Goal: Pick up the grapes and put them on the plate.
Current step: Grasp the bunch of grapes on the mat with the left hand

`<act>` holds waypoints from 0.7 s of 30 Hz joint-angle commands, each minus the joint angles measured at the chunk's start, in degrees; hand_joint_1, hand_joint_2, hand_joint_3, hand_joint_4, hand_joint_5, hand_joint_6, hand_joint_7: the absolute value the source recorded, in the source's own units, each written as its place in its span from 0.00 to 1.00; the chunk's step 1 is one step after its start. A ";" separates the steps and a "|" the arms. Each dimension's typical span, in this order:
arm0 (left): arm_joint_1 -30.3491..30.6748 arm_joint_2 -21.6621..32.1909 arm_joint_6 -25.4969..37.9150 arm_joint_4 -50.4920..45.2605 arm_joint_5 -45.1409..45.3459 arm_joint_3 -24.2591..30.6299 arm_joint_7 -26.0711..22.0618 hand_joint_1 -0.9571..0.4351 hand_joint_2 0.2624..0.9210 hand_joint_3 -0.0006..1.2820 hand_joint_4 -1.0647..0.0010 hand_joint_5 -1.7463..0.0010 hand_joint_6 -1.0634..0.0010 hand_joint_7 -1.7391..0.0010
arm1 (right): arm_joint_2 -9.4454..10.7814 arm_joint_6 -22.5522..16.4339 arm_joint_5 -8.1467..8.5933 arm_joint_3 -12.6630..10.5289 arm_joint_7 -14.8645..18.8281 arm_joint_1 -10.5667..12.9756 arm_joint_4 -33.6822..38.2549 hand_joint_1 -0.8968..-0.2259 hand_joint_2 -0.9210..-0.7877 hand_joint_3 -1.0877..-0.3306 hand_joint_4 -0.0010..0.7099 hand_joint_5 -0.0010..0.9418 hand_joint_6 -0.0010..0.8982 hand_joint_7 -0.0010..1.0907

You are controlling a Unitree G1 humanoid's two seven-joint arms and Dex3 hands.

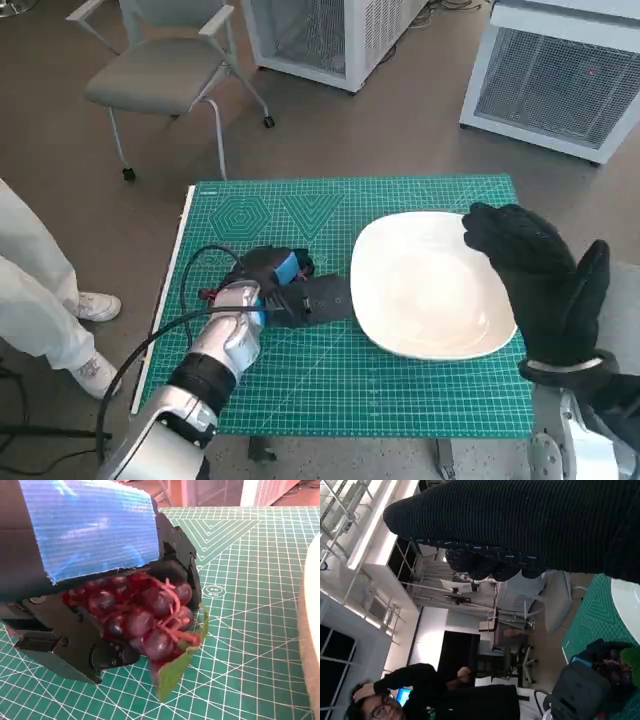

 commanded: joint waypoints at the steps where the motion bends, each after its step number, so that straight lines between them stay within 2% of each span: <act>1: 0.45 0.29 0.27 -0.02 -0.88 0.19 -1.62 0.69 0.88 0.25 0.51 0.23 0.50 0.25 | -0.33 0.67 -0.81 0.09 -0.39 0.95 0.32 0.77 0.00 0.58 0.56 0.79 0.18 0.91; 9: 0.42 0.61 0.65 -0.91 -1.18 0.45 -2.68 0.69 0.88 0.22 0.46 0.26 0.46 0.27 | -0.08 0.51 -1.00 0.22 -0.58 0.86 0.34 0.76 0.00 0.59 0.56 0.79 0.18 0.91; 13: 0.62 0.98 0.64 -1.69 -1.18 0.37 -2.81 0.69 0.93 0.16 0.43 0.25 0.44 0.32 | -0.07 0.41 -0.96 0.14 -0.51 0.77 0.57 0.76 0.00 0.59 0.56 0.79 0.18 0.91; 21: 1.34 2.23 0.82 -5.11 -1.38 0.46 -3.68 0.69 0.96 0.13 0.43 0.28 0.43 0.30 | -0.01 0.48 -0.90 0.16 -0.55 0.69 0.56 0.76 0.00 0.59 0.56 0.79 0.18 0.91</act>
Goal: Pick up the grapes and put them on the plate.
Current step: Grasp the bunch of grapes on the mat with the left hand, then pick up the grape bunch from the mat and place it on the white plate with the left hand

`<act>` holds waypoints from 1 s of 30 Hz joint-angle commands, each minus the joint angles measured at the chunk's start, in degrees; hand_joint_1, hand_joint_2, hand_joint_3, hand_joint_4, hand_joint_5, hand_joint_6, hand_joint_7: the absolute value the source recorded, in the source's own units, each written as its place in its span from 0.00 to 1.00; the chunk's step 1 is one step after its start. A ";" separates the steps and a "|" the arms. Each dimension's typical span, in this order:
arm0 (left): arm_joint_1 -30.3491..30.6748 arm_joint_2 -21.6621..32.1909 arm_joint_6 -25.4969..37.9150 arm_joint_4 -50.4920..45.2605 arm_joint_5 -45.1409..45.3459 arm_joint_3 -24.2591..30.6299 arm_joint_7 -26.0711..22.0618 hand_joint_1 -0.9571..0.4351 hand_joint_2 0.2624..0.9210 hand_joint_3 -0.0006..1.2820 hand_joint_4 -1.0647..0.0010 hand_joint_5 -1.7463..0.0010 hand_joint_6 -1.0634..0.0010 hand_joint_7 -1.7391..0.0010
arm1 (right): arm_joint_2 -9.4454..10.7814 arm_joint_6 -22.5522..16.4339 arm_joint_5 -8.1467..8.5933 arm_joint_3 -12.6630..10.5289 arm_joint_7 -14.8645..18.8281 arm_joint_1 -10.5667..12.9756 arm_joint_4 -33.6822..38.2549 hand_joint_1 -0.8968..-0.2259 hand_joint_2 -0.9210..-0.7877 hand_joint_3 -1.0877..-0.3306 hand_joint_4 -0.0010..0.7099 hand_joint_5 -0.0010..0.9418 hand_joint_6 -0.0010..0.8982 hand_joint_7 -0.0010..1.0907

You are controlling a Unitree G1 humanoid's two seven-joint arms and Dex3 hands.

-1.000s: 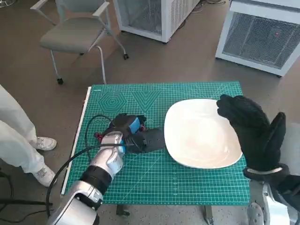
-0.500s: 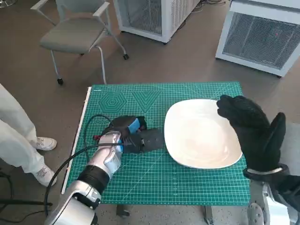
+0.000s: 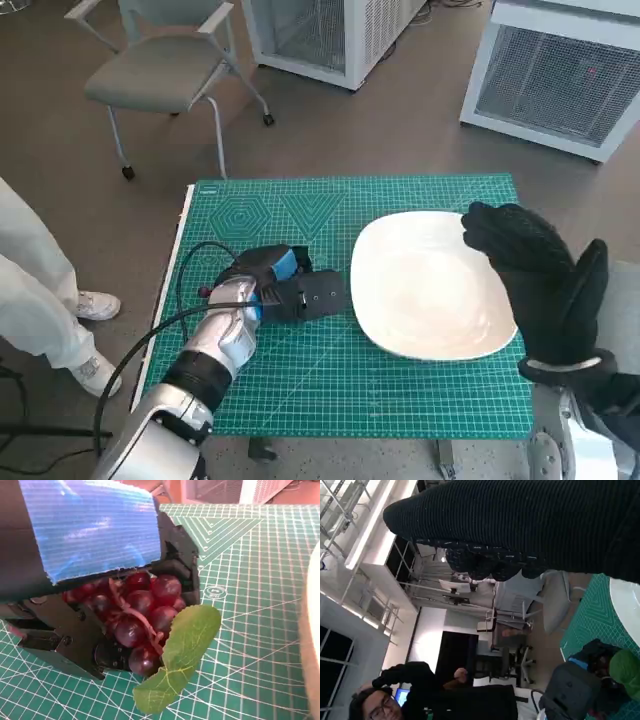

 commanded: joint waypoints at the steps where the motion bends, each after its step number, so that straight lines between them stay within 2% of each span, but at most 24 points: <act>1: 1.31 1.37 0.38 -3.08 -0.36 0.25 -1.16 0.69 0.96 0.13 0.43 0.29 0.43 0.30 | -0.07 0.50 -0.52 0.04 -0.34 0.68 0.60 0.76 0.00 0.59 0.56 0.79 0.18 0.91; 7: 2.75 3.02 1.91 -9.61 -0.38 0.71 -2.73 0.69 0.95 0.13 0.42 0.23 0.40 0.39 | -0.16 0.58 -0.38 -0.09 -0.26 0.58 0.74 0.76 0.00 0.59 0.57 0.79 0.18 0.91; 12: 5.04 4.96 4.30 -19.09 -0.10 1.37 -4.96 0.69 0.98 0.15 0.49 0.23 0.48 0.28 | -0.23 0.71 -0.29 -0.16 -0.24 0.50 0.63 0.77 0.00 0.59 0.57 0.79 0.19 0.90; 14: 5.93 5.69 5.24 -23.01 0.01 1.72 -5.79 0.69 0.95 0.16 0.49 0.22 0.45 0.32 | -0.28 0.74 -0.23 -0.22 -0.21 0.43 0.64 0.77 0.00 0.59 0.57 0.79 0.19 0.90; 17: 7.27 6.73 6.66 -28.83 0.22 2.38 -6.87 0.69 0.88 0.22 0.50 0.16 0.38 0.41 | -0.38 0.76 -0.12 -0.37 -0.14 0.34 0.70 0.77 0.00 0.59 0.57 0.79 0.19 0.90; 20: 8.46 7.60 7.98 -34.55 0.50 3.14 -7.76 0.69 0.73 0.36 0.51 0.11 0.37 0.42 | -0.49 0.74 0.07 -0.56 0.02 0.28 0.82 0.77 0.00 0.59 0.57 0.79 0.19 0.90; 25: 10.10 8.88 9.32 -43.33 0.35 4.87 -9.09 0.69 0.52 0.54 0.47 0.17 0.42 0.27 | -0.50 0.66 0.12 -0.77 0.12 0.17 0.96 0.77 0.00 0.59 0.57 0.78 0.19 0.90; 28: 10.86 9.52 9.79 -48.21 0.22 6.07 -9.71 0.69 0.46 0.58 0.44 0.19 0.42 0.24 | -0.45 0.54 0.00 -0.80 0.11 0.19 0.94 0.78 0.00 0.59 0.57 0.78 0.19 0.90; 30: 11.26 9.82 9.93 -50.89 0.21 6.76 -9.95 0.69 0.49 0.54 0.41 0.21 0.39 0.28 | -0.40 0.41 -0.11 -0.81 0.09 0.20 0.95 0.78 0.00 0.59 0.57 0.78 0.19 0.90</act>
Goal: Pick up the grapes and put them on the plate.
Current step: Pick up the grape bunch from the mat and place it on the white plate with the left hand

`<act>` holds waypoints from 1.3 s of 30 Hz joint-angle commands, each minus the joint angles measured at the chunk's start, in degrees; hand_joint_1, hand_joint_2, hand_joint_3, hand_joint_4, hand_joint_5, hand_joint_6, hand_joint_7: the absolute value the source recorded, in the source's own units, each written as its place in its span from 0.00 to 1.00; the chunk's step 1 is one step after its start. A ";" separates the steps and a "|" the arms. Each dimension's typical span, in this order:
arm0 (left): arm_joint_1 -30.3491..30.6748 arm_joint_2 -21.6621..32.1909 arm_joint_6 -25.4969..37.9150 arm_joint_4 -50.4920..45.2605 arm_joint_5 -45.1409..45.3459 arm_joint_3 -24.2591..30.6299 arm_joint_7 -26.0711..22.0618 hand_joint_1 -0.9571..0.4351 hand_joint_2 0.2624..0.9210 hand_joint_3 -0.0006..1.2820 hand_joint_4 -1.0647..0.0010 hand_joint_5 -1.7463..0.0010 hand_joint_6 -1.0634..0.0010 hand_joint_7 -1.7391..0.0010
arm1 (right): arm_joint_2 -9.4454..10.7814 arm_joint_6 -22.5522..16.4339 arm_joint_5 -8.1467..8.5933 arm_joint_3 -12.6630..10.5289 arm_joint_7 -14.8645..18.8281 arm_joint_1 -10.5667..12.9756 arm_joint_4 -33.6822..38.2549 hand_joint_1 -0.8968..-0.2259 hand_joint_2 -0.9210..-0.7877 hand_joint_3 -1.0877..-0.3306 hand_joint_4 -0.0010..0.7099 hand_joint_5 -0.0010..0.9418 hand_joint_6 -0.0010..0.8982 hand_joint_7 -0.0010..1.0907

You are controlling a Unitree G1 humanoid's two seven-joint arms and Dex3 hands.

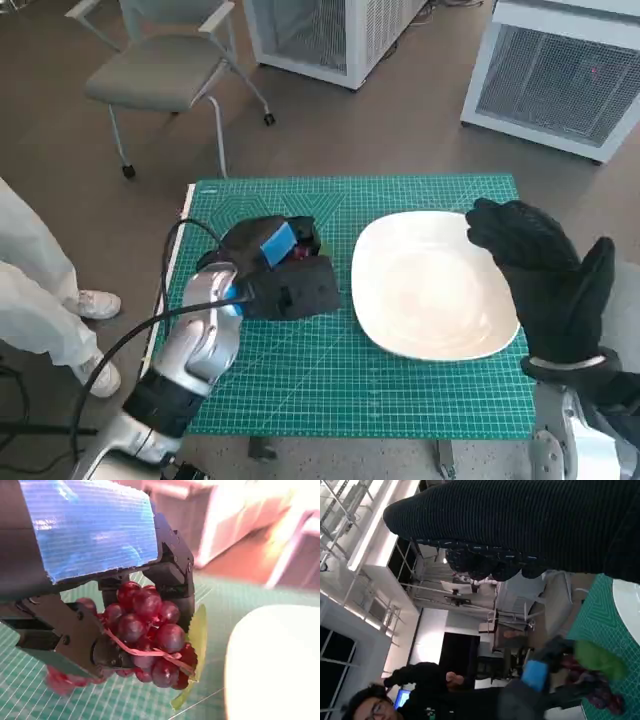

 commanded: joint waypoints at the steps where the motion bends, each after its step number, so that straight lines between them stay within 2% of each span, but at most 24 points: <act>1: 1.09 1.14 0.61 -7.25 0.22 2.19 -0.88 0.69 0.53 0.49 0.39 0.22 0.37 0.32 | -0.32 0.31 -0.39 0.03 0.06 0.74 0.80 0.78 0.00 0.59 0.57 0.78 0.19 0.90; 3: 1.41 1.27 0.59 -9.37 0.24 2.76 -0.97 0.69 0.68 0.32 0.34 0.25 0.33 0.41 | -0.28 0.17 -0.50 0.04 0.04 0.71 0.88 0.78 0.00 0.59 0.57 0.78 0.19 0.90; 5: 1.79 1.30 0.38 -11.02 0.24 3.19 -0.97 0.69 0.80 0.19 0.30 0.28 0.31 0.45 | -0.24 0.08 -0.56 0.04 0.00 0.69 0.93 0.78 0.00 0.59 0.57 0.78 0.19 0.90; 8: 2.50 1.34 -0.28 -13.48 0.22 3.75 -0.75 0.69 0.89 0.09 0.26 0.32 0.31 0.46 | -0.19 -0.04 -0.66 0.04 -0.10 0.70 0.96 0.78 0.00 0.59 0.57 0.78 0.19 0.90; 10: 2.88 1.34 -0.57 -14.61 0.29 4.00 -0.63 0.69 0.92 0.06 0.24 0.34 0.31 0.46 | -0.19 -0.15 -0.75 0.02 -0.18 0.70 1.01 0.78 0.00 0.59 0.58 0.78 0.19 0.90; 19: 3.69 0.77 -2.66 -15.47 -0.70 5.13 -0.31 0.69 0.94 0.03 0.22 0.35 0.30 0.47 | -0.18 -0.49 -1.00 -0.05 -0.42 1.08 0.85 0.78 0.00 0.59 0.58 0.78 0.19 0.90; 26: 3.38 0.29 -2.81 -14.92 -0.84 4.96 -0.80 0.69 0.94 0.03 0.21 0.38 0.31 0.44 | -0.01 -0.62 -0.94 -0.19 -0.47 1.43 0.57 0.78 0.00 0.59 0.58 0.78 0.20 0.90; 39: 0.52 -3.99 -2.88 -13.38 0.45 1.69 -0.81 0.69 0.95 0.02 0.22 0.39 0.33 0.41 | 0.21 -1.08 -1.13 -0.16 -0.74 2.40 -0.35 0.77 0.00 0.59 0.58 0.77 0.20 0.89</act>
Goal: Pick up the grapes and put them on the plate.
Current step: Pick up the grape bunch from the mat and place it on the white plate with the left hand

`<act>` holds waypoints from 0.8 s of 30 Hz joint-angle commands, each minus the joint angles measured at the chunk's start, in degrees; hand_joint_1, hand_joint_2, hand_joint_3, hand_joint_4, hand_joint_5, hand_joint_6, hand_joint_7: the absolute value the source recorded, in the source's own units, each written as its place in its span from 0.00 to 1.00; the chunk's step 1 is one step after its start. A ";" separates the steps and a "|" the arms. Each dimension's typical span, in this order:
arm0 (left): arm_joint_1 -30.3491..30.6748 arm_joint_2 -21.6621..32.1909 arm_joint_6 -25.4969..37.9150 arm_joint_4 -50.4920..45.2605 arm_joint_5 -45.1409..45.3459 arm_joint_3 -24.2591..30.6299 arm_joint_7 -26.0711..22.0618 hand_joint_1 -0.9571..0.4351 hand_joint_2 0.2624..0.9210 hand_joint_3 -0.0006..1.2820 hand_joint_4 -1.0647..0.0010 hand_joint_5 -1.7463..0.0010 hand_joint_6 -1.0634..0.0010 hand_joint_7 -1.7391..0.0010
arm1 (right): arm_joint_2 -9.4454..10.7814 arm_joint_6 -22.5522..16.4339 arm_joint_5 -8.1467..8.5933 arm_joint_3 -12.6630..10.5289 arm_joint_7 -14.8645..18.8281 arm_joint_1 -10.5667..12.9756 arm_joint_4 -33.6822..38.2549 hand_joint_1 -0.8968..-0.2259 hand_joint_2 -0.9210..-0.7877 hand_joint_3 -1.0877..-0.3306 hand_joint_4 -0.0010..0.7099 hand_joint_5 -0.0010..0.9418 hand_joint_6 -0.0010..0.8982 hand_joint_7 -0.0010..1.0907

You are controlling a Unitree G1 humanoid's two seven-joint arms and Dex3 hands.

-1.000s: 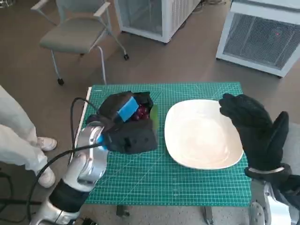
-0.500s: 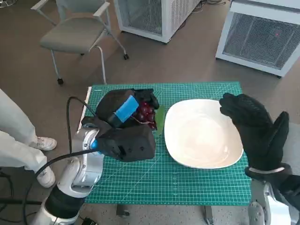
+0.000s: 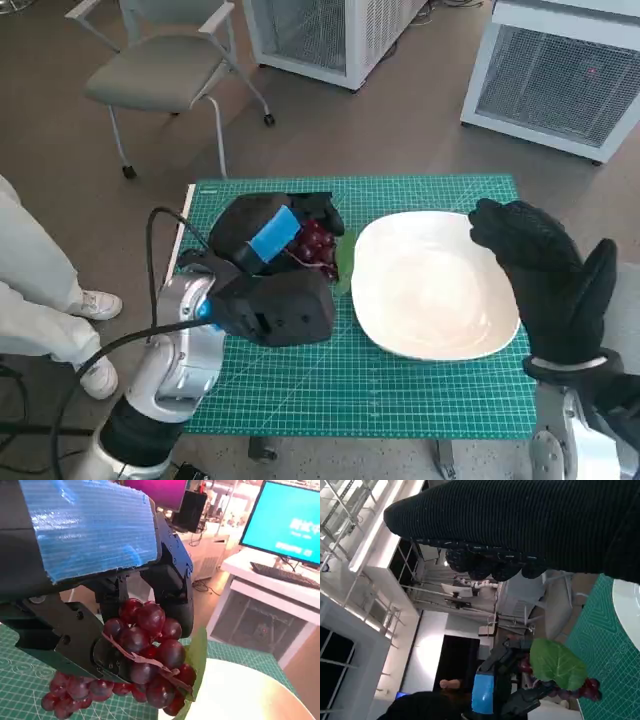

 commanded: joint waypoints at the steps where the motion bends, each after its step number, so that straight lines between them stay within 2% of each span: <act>1: -3.08 -2.94 -0.95 1.32 0.59 -1.91 0.41 0.69 0.96 0.02 0.22 0.39 0.33 0.41 | 0.12 0.15 -0.26 -0.07 -0.56 1.94 -0.46 0.77 0.00 0.59 0.58 0.77 0.20 0.89; 6: -6.64 -5.54 -1.45 3.48 1.21 -3.54 0.50 0.69 0.98 0.03 0.29 0.42 0.35 0.33 | 0.07 0.34 -0.08 -0.12 -0.68 2.50 -1.18 0.77 0.00 0.59 0.58 0.77 0.20 0.89; 10: -10.40 -7.43 -1.64 4.78 1.14 -4.52 -0.46 0.69 0.98 0.03 0.29 0.36 0.35 0.39 | -0.08 0.65 0.18 -0.35 -0.81 3.20 -2.04 0.78 0.00 0.59 0.58 0.77 0.20 0.89; 13: -12.93 -8.47 -2.32 5.52 0.59 -4.82 -1.05 0.69 0.97 0.05 0.32 0.34 0.34 0.38 | -0.20 0.88 0.41 -0.62 -0.91 3.88 -2.77 0.78 0.00 0.59 0.58 0.78 0.20 0.90; 16: -15.38 -9.56 -3.69 7.32 -0.12 -4.94 -1.05 0.69 0.88 0.15 0.36 0.31 0.35 0.36 | -0.32 1.09 0.68 -0.96 -1.03 4.61 -3.49 0.78 0.00 0.58 0.58 0.78 0.20 0.90; 19: -17.62 -10.71 -5.05 9.88 -0.61 -5.13 -0.73 0.69 0.72 0.33 0.43 0.19 0.35 0.40 | -0.41 1.39 0.89 -1.24 -1.24 5.29 -4.36 0.78 0.00 0.58 0.58 0.78 0.20 0.90; 20: -18.21 -11.07 -5.47 10.63 -0.72 -5.18 -0.62 0.69 0.70 0.36 0.45 0.16 0.35 0.41 | -0.42 1.52 0.93 -1.32 -1.36 5.54 -4.73 0.78 0.00 0.58 0.58 0.78 0.20 0.90; 22: -19.54 -11.98 -6.51 12.41 -0.96 -5.33 -0.25 0.69 0.69 0.38 0.47 0.13 0.35 0.42 | -0.52 1.84 1.02 -1.56 -1.68 6.07 -5.61 0.78 0.00 0.58 0.57 0.78 0.20 0.90; 24: -20.65 -12.80 -7.54 14.06 -1.14 -5.46 0.17 0.69 0.73 0.34 0.46 0.15 0.36 0.42 | -0.62 2.18 1.06 -1.80 -2.03 6.56 -6.46 0.77 0.00 0.59 0.57 0.78 0.20 0.90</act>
